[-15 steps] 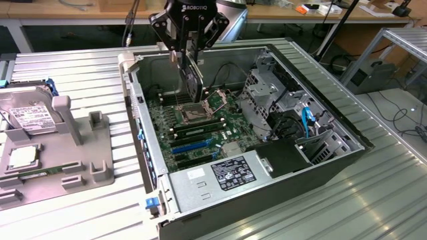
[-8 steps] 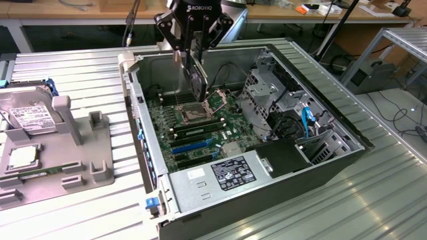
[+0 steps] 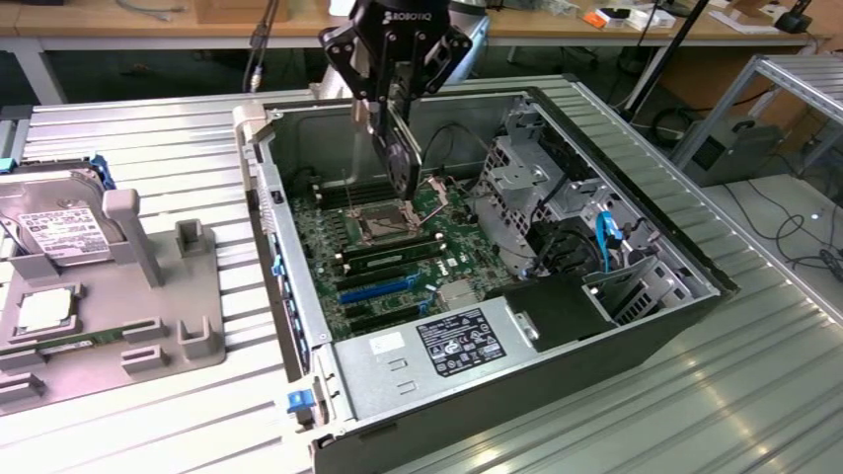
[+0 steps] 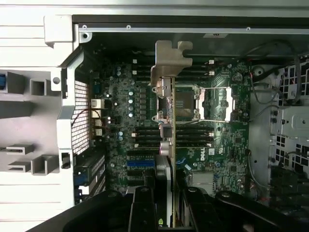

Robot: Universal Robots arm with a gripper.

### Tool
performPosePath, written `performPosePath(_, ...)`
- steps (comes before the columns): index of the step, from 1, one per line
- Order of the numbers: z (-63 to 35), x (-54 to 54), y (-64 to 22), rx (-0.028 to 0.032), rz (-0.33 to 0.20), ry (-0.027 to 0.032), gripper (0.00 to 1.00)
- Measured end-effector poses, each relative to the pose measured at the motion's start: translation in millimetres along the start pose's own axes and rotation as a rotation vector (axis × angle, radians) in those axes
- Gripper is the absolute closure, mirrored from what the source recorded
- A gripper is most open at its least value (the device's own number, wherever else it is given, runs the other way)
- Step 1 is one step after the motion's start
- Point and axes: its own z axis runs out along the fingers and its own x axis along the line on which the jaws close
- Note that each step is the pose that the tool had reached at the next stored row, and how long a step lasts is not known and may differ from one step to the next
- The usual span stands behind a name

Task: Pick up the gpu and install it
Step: 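Pick up the gpu and move the gpu toward the slot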

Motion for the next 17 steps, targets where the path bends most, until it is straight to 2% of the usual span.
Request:
performPosePath(7,0.8,-7.5,0.1,0.0008,0.000,0.0001,0.73)
performPosePath(17,6.3,-23.0,0.2,0.0092,0.000,0.0000,0.73)
